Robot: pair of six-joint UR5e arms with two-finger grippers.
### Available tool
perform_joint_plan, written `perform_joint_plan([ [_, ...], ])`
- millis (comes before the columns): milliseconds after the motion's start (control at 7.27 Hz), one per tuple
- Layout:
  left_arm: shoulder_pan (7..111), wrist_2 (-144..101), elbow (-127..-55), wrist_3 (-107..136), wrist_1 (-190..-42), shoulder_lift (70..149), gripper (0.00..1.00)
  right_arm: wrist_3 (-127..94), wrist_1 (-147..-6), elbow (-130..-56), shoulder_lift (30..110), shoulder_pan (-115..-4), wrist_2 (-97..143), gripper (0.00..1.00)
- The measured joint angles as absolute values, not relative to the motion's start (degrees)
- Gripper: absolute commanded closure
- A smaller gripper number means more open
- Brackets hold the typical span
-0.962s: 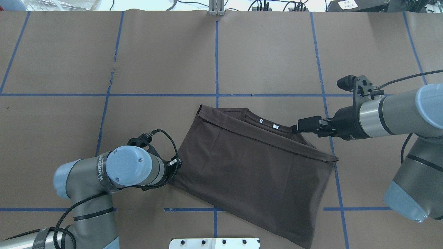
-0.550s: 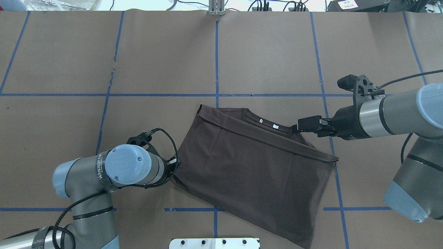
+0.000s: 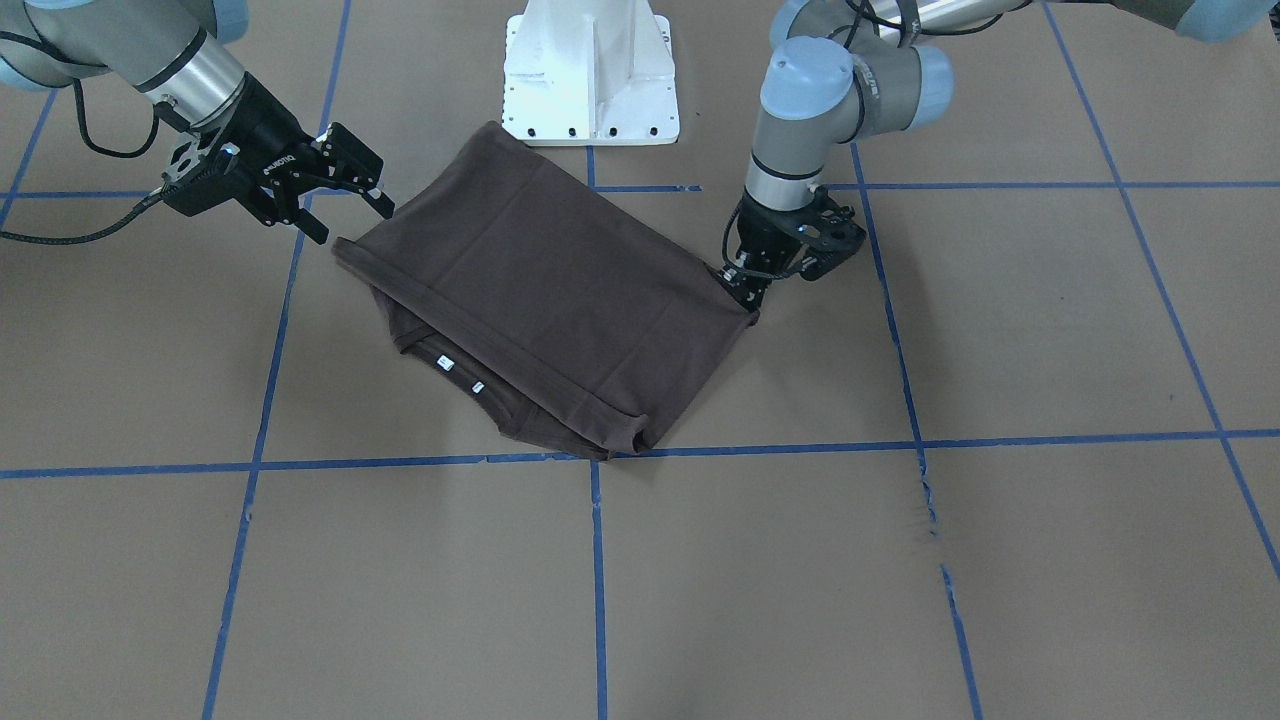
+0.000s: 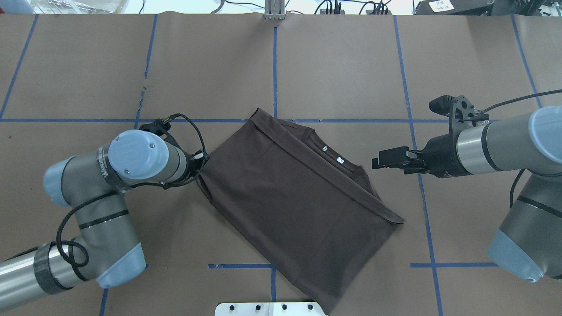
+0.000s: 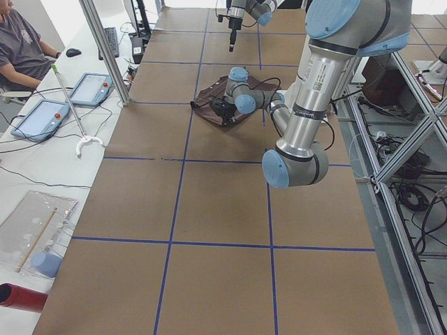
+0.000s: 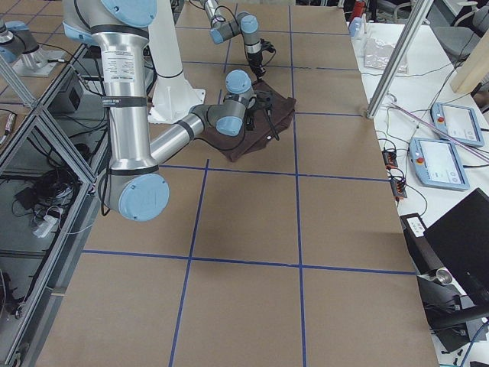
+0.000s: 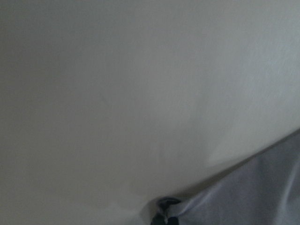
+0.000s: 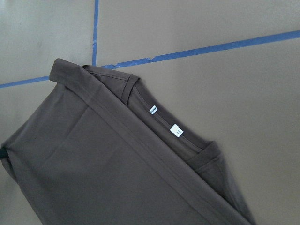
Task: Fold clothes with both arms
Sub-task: 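Grasp the shirt corner with the left gripper while the right gripper releases, then rotate the shirt upright with the left gripper while the right gripper approaches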
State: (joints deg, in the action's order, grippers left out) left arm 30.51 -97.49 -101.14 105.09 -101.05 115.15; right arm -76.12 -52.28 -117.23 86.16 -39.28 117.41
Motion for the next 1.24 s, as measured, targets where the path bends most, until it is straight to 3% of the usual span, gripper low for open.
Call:
perform_joint_plan([
  [412,39.6,-97.4,-82.7,95.9,-110.1,127.0,1.00,-76.3,-52.4,-117.2,86.1,-39.3,117.3,0.00],
  [687,41.5,-95.1,-67.8,91.7,-120.2,136.2,1.00,-76.4,-52.4,-117.0,86.1,-39.3,117.2,0.00],
  [962,41.7,-91.1,-58.0,88.4,-129.9,140.9,1.00,-76.4,-52.4,-116.9,86.1,-39.2,117.1,0.00],
  [1100,41.7,-89.7,-55.8,87.1,-132.8,141.5,0.12,-76.4,-52.4,-116.8,86.0,-39.1,117.1,0.00],
  [1237,41.7,-89.1,-54.6,86.4,-135.2,141.6,0.00,-76.4,-52.5,-116.5,86.0,-39.0,117.1,0.00],
])
